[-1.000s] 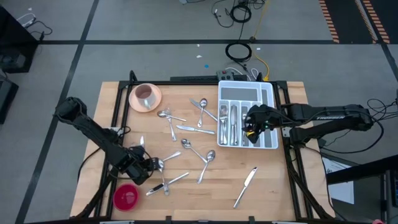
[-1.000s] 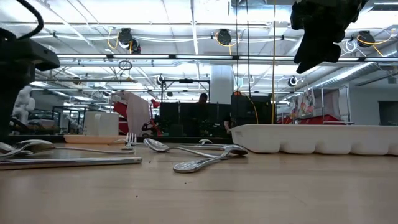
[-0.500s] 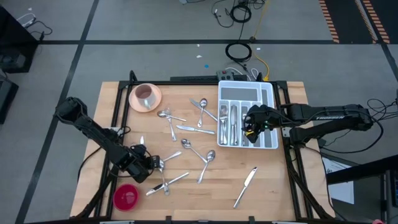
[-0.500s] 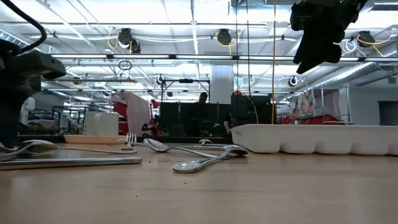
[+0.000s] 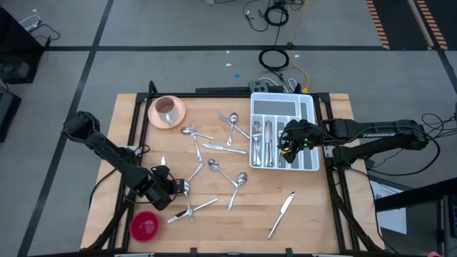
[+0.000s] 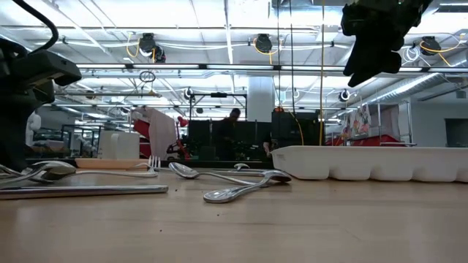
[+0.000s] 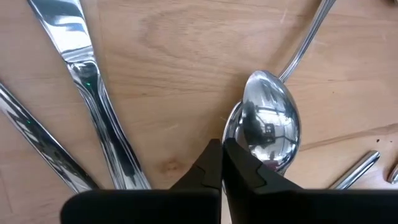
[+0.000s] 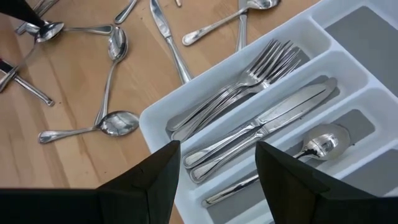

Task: Sort silverware
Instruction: Put the silver spoon into the white silverware tray

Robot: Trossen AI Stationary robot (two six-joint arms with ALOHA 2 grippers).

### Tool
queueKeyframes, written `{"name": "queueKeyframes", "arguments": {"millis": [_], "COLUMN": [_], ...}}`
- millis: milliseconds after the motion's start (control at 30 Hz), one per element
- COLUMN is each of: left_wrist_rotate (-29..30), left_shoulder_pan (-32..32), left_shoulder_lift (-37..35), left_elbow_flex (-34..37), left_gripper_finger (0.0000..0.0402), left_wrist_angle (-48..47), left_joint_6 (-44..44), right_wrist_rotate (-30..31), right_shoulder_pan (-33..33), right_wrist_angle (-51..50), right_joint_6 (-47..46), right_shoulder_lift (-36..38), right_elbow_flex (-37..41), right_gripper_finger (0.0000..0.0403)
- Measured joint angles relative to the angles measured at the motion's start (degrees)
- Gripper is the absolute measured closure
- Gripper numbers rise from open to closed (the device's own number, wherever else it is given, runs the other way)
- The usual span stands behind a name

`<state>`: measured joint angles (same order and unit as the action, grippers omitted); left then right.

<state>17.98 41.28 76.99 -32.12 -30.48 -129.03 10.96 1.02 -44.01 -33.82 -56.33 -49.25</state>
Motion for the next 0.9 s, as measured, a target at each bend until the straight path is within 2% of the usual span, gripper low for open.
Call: {"name": "queueKeyframes", "arguments": {"millis": [233, 667, 900], "left_wrist_rotate": [-0.2, -0.4, 2.0], "left_shoulder_pan": [0.0, 0.0, -0.1], "left_shoulder_lift": [-1.1, -9.9, -12.9], "left_elbow_flex": [0.0, -6.6, -8.7], "left_gripper_finger": [0.04, 0.0401, 0.0401], "left_wrist_angle": [-2.6, -25.3, -27.9], "left_joint_6": [-0.1, 2.6, 7.9], "right_wrist_rotate": [0.0, 1.2, 1.6], "right_shoulder_pan": [0.0, 0.0, 0.0], "right_wrist_angle": [0.0, 0.0, 0.0], "right_joint_6": [0.0, 0.0, 0.0], "right_shoulder_lift": [0.0, 0.0, 0.0], "right_elbow_flex": [0.0, 0.0, 0.0], "right_gripper_finger": [0.0202, 0.0202, 0.0202]}}
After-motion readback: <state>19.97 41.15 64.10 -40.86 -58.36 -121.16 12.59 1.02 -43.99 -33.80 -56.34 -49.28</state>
